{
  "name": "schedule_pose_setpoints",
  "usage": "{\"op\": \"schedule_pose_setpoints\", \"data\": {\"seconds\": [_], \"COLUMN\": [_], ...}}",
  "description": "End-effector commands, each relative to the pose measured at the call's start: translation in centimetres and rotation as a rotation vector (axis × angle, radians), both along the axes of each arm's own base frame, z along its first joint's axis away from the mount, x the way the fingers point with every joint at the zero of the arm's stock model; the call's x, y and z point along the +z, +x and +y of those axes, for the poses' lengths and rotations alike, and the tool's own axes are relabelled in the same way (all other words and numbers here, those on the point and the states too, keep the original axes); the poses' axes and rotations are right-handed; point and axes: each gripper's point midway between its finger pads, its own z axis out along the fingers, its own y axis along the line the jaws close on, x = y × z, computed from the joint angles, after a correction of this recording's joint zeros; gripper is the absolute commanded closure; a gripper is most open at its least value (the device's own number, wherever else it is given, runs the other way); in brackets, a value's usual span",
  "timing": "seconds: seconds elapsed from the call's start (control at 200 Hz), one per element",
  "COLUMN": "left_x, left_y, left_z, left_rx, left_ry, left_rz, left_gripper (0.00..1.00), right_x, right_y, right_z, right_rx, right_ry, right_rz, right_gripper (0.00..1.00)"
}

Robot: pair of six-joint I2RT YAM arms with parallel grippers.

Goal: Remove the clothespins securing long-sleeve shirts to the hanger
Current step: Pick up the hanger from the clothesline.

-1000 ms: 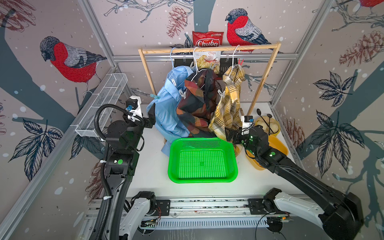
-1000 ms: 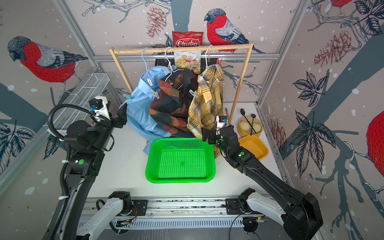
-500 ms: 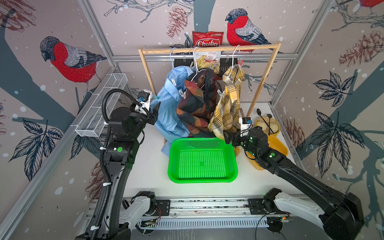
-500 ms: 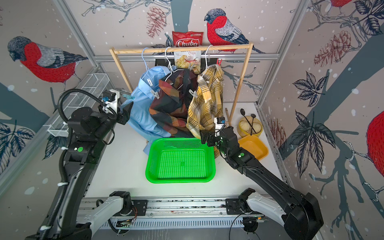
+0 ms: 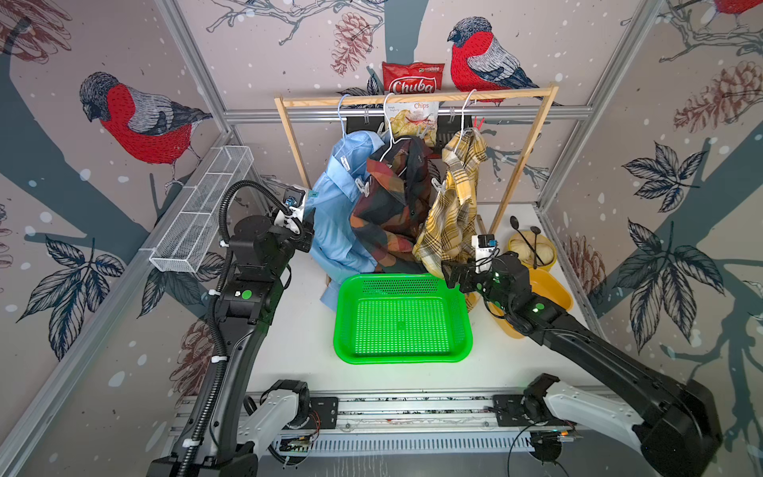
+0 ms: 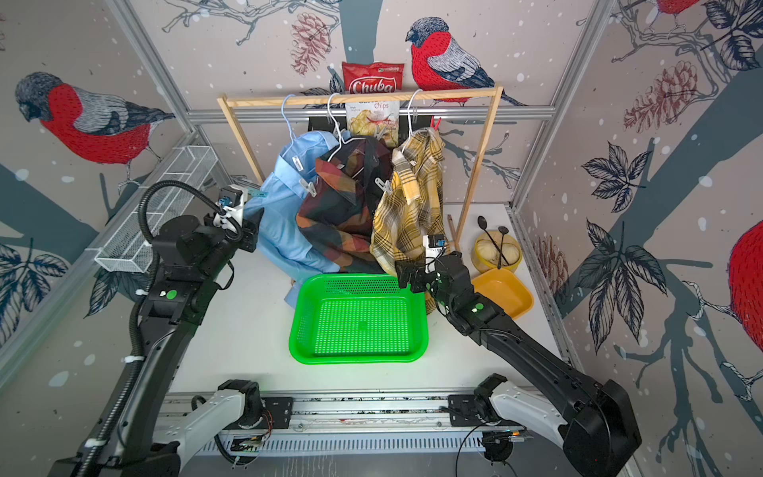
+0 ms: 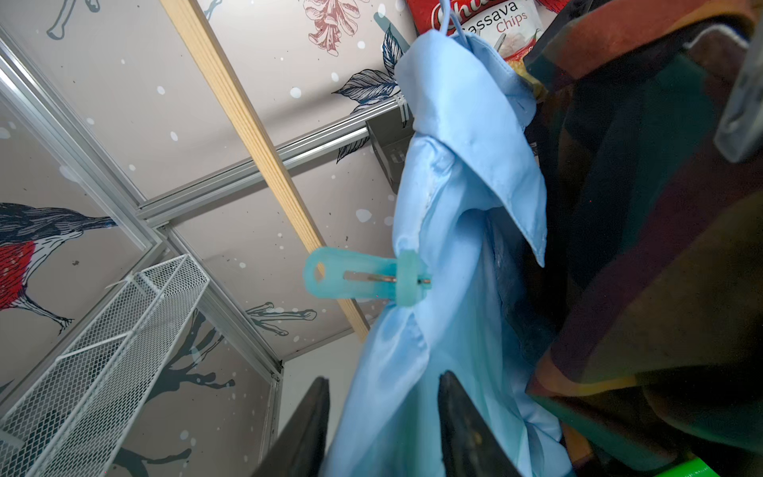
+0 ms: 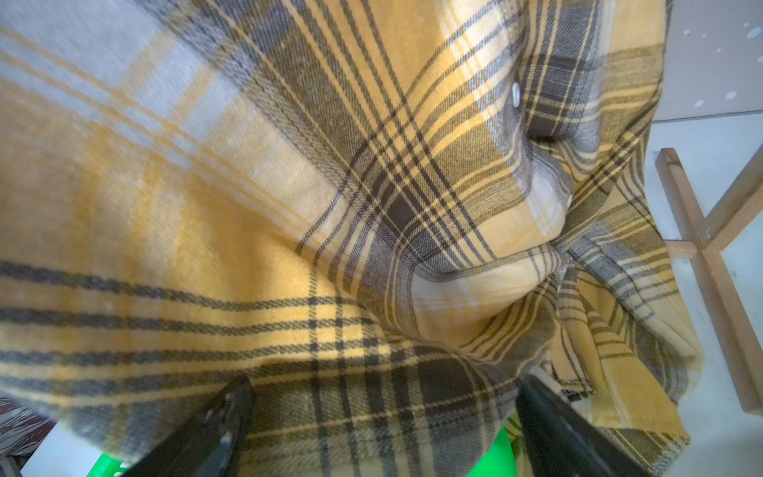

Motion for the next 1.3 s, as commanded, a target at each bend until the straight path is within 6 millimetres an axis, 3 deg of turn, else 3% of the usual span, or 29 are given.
{"op": "schedule_pose_setpoints", "data": {"seconds": [0.0,0.085,0.305,0.58,0.85,1.096,1.296], "left_x": [1.0,1.0,1.4,1.1,2.1,3.4,5.8], "left_y": [-0.1,-0.4,-1.3,-2.3,-2.6,-1.6,-2.9], "left_z": [-0.2,-0.5,-2.5,-5.1,-5.5,-3.9,-2.7], "left_rx": [-0.012,-0.028,-0.14,-0.268,-0.291,-0.174,-0.126], "left_ry": [-0.002,-0.011,-0.062,-0.123,-0.178,-0.286,-0.387], "left_rz": [-0.044,-0.048,-0.039,0.003,-0.008,-0.018,-0.096], "left_gripper": [0.63,0.67,0.88,0.85,1.0,1.0,1.0], "right_x": [0.4,0.3,0.4,0.5,0.5,0.3,1.0], "right_y": [0.1,0.2,0.3,0.3,0.2,0.0,-0.9], "right_z": [0.3,0.4,0.4,0.2,0.3,0.8,2.7], "right_rx": [0.009,0.008,0.005,-0.005,-0.009,-0.002,0.017], "right_ry": [0.019,0.016,0.016,0.013,0.016,0.002,-0.052], "right_rz": [-0.011,-0.005,-0.006,-0.001,0.005,0.011,-0.017], "right_gripper": [0.0,0.0,0.0,0.0,0.0,0.0,0.0]}}
